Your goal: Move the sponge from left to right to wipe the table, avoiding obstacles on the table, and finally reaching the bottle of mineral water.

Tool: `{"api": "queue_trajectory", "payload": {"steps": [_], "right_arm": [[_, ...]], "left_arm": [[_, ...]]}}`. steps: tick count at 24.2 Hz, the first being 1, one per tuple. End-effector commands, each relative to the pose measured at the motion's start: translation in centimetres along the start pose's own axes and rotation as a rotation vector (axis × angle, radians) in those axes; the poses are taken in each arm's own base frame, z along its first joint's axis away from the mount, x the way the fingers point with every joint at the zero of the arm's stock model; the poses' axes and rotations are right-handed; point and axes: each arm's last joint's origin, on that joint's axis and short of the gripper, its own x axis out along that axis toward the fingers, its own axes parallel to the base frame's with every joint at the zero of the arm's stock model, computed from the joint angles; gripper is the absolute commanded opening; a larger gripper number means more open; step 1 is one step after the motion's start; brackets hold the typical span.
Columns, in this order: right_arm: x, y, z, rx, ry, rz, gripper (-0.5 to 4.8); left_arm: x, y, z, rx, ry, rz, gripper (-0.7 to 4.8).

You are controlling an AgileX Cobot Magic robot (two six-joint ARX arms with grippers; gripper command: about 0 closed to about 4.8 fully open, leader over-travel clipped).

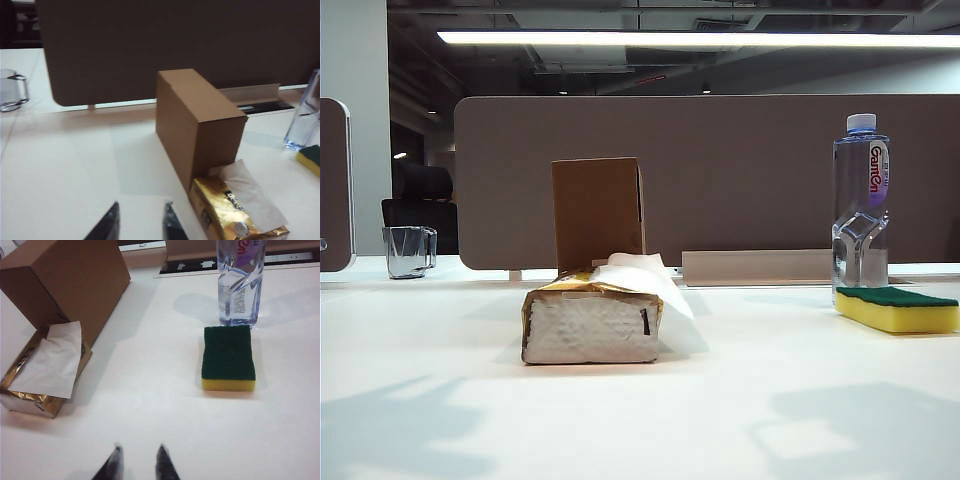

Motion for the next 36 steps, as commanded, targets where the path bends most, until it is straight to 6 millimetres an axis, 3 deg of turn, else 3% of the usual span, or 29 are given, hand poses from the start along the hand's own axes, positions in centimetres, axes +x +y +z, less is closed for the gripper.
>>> {"api": "queue_trajectory", "payload": {"steps": [1,7,14,22,25,30,32,36], "right_arm": [[-0.1,0.0,0.2,-0.006,-0.012,-0.015,0.89],[-0.1,0.0,0.1,-0.005,-0.008,-0.016,0.89],[-0.1,-0.1,0.1,-0.005,-0.01,-0.035,0.84],[0.3,-0.3,-0.5,0.023,-0.013,-0.03,0.82],[0.7,-0.5,-1.2,0.043,-0.042,-0.027,0.47],[0.2,-0.3,-1.5,0.024,-0.104,-0.023,-0.06],[-0.1,-0.2,-1.5,0.017,-0.124,-0.023,-0.05],[0.0,-0.3,-2.1,0.023,-0.149,-0.026,-0.06]], "left_arm": [[1.2,0.0,-0.2,0.025,0.021,-0.005,1.11],[3.0,0.4,-0.8,0.082,0.112,0.092,1.11],[1.5,1.6,-0.9,0.076,0.107,0.234,1.11],[1.2,1.7,-1.0,0.055,0.115,0.265,1.11],[0.6,1.6,-1.0,0.008,0.103,0.274,1.1],[-0.3,1.5,-1.2,-0.047,0.07,0.286,0.54],[-0.6,1.5,-1.7,-0.087,0.047,0.287,0.04],[-1.0,1.4,-3.3,-0.138,0.015,0.286,-0.05]]}}
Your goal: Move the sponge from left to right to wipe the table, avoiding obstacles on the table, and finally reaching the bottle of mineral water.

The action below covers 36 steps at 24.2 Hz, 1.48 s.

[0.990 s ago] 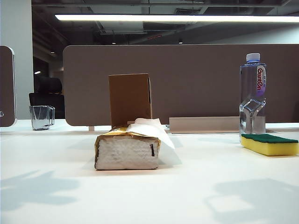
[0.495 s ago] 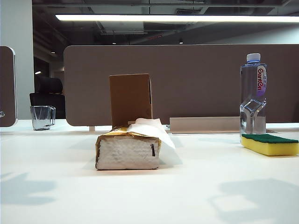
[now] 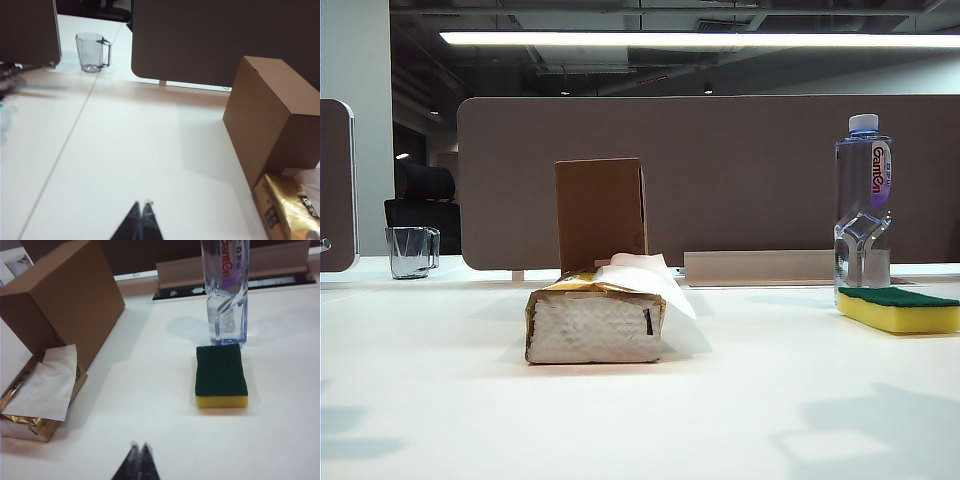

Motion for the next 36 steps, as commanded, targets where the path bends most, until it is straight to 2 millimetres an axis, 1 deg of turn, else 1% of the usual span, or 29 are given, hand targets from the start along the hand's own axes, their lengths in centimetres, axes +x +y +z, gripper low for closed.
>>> {"api": "queue_trajectory", "payload": {"steps": [1,3,4,7,16,18,20,24,26,29,33,36], "right_arm": [[0.2,-0.2,-0.6,0.013,-0.034,0.0,-0.05],[0.5,-0.4,-1.5,0.013,-0.045,-0.007,-0.05],[0.8,-0.7,-2.5,0.017,-0.05,-0.019,-0.06],[1.2,-1.1,-4.4,0.02,-0.081,-0.039,-0.06],[1.8,-1.7,-6.6,0.015,-0.076,-0.052,-0.05],[2.1,-1.8,-7.1,-0.004,-0.059,-0.055,-0.06],[2.4,-2.0,-7.6,-0.021,-0.043,-0.058,-0.05],[2.6,-2.2,-8.3,-0.043,-0.023,-0.062,-0.05],[2.6,-2.2,-8.2,-0.066,-0.024,-0.062,-0.05],[2.6,-2.2,-8.3,-0.101,-0.023,-0.07,-0.06],[2.6,-2.2,-8.3,-0.125,-0.021,-0.071,-0.05],[2.6,-2.2,-8.3,-0.132,-0.02,-0.071,-0.06]], "left_arm": [[-0.3,0.1,-0.9,-0.031,-0.03,-0.002,-0.05],[-0.4,0.2,-1.4,-0.032,-0.038,-0.013,-0.05],[-0.6,0.3,-2.0,-0.034,-0.052,-0.015,-0.05],[0.1,0.3,-3.2,-0.03,-0.019,-0.045,-0.05],[1.5,0.4,-5.3,-0.037,-0.01,-0.044,-0.06],[2.1,0.4,-6.3,-0.035,-0.006,-0.047,-0.05],[2.6,0.4,-7.3,-0.019,0.002,-0.088,-0.05],[2.9,0.4,-8.1,0.023,0.016,-0.109,-0.05],[3.0,0.4,-8.3,0.047,0.024,-0.115,-0.05],[3.2,0.4,-9.2,0.112,0.05,-0.14,-0.06],[3.6,0.4,-10.5,0.117,0.087,-0.15,-0.05],[3.6,0.4,-10.5,0.118,0.085,-0.151,-0.05]]}}
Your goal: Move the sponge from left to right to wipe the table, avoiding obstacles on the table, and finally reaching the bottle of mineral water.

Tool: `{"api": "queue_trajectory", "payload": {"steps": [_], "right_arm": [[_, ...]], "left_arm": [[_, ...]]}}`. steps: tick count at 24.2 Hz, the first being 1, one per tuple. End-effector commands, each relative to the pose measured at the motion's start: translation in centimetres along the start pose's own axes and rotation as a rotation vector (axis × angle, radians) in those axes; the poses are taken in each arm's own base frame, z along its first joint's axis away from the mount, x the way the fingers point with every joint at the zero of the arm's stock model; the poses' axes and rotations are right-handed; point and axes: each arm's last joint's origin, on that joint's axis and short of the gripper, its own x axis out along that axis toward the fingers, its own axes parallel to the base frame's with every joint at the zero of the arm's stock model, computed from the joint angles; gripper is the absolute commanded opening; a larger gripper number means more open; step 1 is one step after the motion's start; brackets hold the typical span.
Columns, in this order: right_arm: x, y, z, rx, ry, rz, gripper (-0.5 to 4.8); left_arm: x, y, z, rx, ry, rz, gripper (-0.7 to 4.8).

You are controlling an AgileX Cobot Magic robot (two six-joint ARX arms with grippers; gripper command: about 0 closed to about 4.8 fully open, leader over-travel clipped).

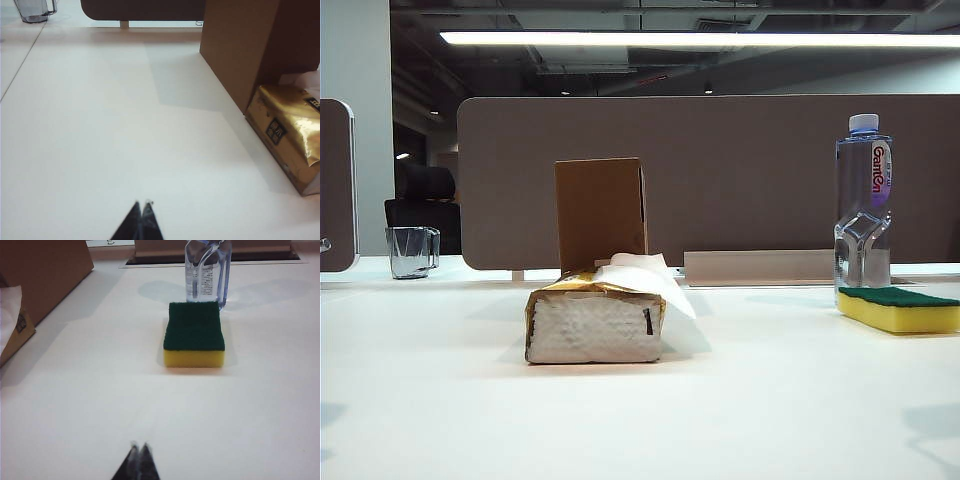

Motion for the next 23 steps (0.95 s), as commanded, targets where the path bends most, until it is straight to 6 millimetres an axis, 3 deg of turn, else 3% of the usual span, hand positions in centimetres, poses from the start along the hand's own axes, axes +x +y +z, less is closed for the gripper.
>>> {"api": "queue_trajectory", "payload": {"steps": [1,23], "right_arm": [[0.01,-0.01,0.09,-0.014,-0.012,-0.001,-0.06],[0.01,0.0,0.11,-0.013,-0.013,-0.001,-0.05]], "left_arm": [[0.07,0.0,-0.15,0.008,0.001,-0.003,-0.05],[0.06,0.0,-0.14,-0.016,0.0,-0.004,-0.05]]}}
